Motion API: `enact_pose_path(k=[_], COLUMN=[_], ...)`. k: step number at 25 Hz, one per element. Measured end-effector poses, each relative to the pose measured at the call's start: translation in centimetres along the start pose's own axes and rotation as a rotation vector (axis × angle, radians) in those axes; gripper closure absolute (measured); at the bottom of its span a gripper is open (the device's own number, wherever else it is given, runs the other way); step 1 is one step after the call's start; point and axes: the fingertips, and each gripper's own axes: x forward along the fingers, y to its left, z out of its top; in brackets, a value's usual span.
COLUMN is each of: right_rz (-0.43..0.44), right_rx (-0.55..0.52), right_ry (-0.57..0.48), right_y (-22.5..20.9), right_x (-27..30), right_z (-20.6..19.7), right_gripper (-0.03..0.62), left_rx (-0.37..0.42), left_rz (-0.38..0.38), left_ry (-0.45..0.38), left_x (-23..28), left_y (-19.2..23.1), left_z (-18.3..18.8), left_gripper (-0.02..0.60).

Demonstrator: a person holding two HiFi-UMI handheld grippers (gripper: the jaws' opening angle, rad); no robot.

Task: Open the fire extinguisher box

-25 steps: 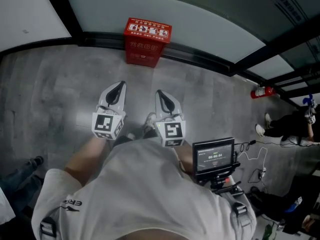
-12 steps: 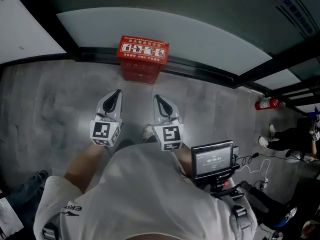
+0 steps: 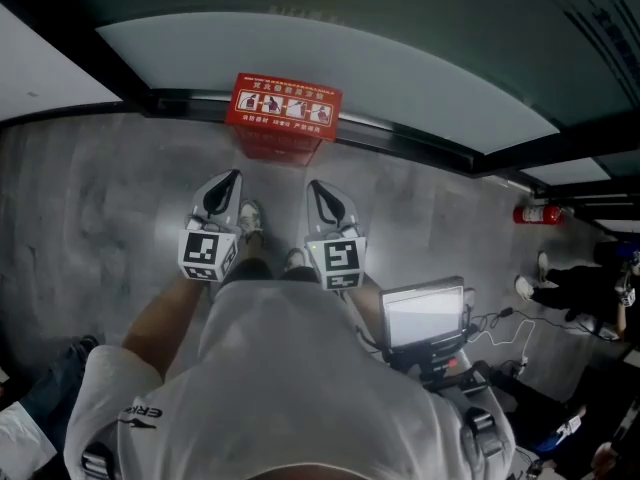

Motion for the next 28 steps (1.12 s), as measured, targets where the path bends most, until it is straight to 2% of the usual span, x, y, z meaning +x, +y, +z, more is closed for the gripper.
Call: enact_pose_path(k=[5,9,16,23,28], right_rz=[-0.034,-0.071,-0.117,-0.094,-0.036], right_rx=[-0.004,-0.011,-0.079,-0.148,-0.237], right_ry=[0.048,0.095,0.16,0.26,0.341], right_y=[-1.7,-2.5,-4.3,-5.5,-5.6], right_x=[5.8,10.4,16.4,20.5,22.6], right_z=[-0.4,-0.6,-0.7,-5.9,-10.8], right_gripper=[0.58,0.58,0.58,0.58,0.58], left_rx=[0.023,0.056,0.102,0.17,0.277], left_rz=[-0.053,-0.132,-0.224,-0.255,-0.274], left_ry=[0.027,0.048,0.105,0.201,0.311], left_x=[5.4,9.8,15.5,19.2,21.1], left_y=[3.7,6.3,9.3,9.6,8.9], left_z=[-0.9,-1.0,-2.1,-7.8,-13.8], left_gripper=[0.58,0.58,0.58,0.58,0.58])
